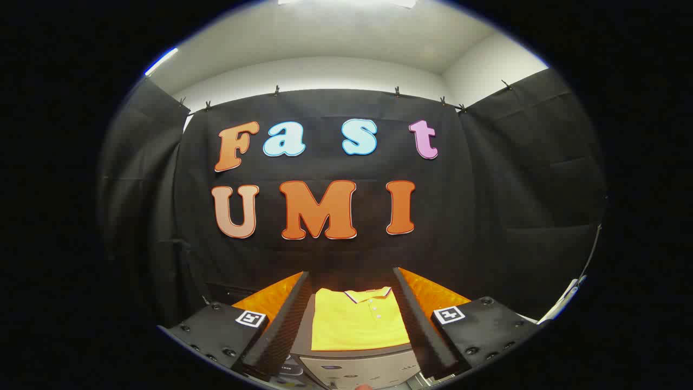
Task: Put the clothes into the washing machine and then close the washing machine lid.
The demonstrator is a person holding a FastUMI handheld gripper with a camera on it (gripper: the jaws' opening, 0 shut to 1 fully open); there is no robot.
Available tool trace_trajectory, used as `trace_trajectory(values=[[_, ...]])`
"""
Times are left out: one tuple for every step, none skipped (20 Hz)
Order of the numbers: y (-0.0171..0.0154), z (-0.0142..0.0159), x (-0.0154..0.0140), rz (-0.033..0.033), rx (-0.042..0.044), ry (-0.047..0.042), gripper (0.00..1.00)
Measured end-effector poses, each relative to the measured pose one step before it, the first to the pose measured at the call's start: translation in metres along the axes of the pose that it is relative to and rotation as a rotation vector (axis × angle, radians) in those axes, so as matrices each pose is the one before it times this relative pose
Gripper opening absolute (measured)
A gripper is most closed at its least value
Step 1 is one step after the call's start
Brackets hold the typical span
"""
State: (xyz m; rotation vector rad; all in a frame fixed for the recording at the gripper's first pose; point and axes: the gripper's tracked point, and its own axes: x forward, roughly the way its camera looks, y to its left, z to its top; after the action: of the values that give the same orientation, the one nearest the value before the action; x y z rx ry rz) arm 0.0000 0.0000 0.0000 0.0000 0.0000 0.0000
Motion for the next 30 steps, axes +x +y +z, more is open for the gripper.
trace_trajectory(values=[[0.00079, 0.00161, 0.00082, -0.00014, -0.00428, -0.00098, 0.97], [0.00042, -0.00003, -0.00019, 0.00222, -0.00421, -0.00023, 0.97], [-0.00027, -0.00035, 0.00029, -0.00071, -0.00399, 0.00069, 0.97], [-0.00016, -0.00061, -0.00016, -0.00061, -0.00222, 0.00113, 0.97], [-0.00025, 0.00069, 0.00105, -0.00138, 0.00056, 0.0013, 0.97], [0.00043, -0.00108, -0.00046, -0.00101, 0.00233, 0.00264, 0.97], [0.00032, -0.00223, 0.00053, 0.0, 0.00277, 0.00183, 0.97], [-0.00118, -0.00045, 0.00026, -0.0023, 0.00134, -0.00005, 0.97], [0.00017, 0.00116, 0.0009, 0.00175, -0.00018, 0.00096, 0.97], [0.0004, 0.00024, 0.00067, -0.00218, -0.00147, -0.00222, 0.97], [0.00024, 0.00157, 0.00025, 0.00072, -0.00136, -0.00027, 0.97], [0.00133, -0.00045, 0.00016, 0.00182, -0.00095, 0.00223, 0.97], [0.00055, -0.00067, 0.00026, -0.00115, -0.00086, 0.00117, 0.97], [0.00039, 0.0011, 0.00095, 0.00189, -0.00038, -0.00184, 0.97], [0.00051, 0.00067, 0.00032, -0.00046, -0.00117, -0.00139, 0.97], [-0.00007, -0.00041, 0.00054, -0.0011, -0.00114, -0.00034, 0.97], [0.00123, 0.00107, 0.00093, 0.00329, -0.00085, -0.00083, 0.97], [-0.00008, 0.00073, 0.00103, -0.0019, -0.00101, 0.00005, 0.97], [0.00098, 0.00012, 0.00028, 0.00037, -0.00139, -0.00032, 0.97], [-0.00035, 0.0, 0.00156, -0.00282, -0.00132, 0.00054, 0.97], [0.00024, 0.00128, -0.00004, 0.00033, -0.00072, 0.00011, 0.97], [0.0018, 0.00064, 0.00075, 0.0002, -0.00194, -0.00115, 0.97], [-0.00068, 0.00158, 0.0007, -0.0027, -0.00298, -0.00085, 0.97], [0.00059, 0.00031, 0.00088, 0.00065, -0.00422, -0.0002, 0.96], [0.00109, 0.00126, -0.00005, -0.00218, -0.00405, -0.001, 0.96], [0.00109, -0.00015, 0.00032, 0.00037, -0.00479, 0.00013, 0.96], [0.00194, 0.00094, 0.00085, -0.00297, -0.00489, -0.00004, 0.96], [0.00105, -0.00065, 0.00073, -0.00132, -0.00329, 0.00091, 0.96], [0.00252, 0.0011, 0.00041, 0.00078, 0.00007, -0.00096, 0.96], [0.0008, -0.00027, 0.00141, -0.00354, -0.00081, 0.00014, 0.96]])
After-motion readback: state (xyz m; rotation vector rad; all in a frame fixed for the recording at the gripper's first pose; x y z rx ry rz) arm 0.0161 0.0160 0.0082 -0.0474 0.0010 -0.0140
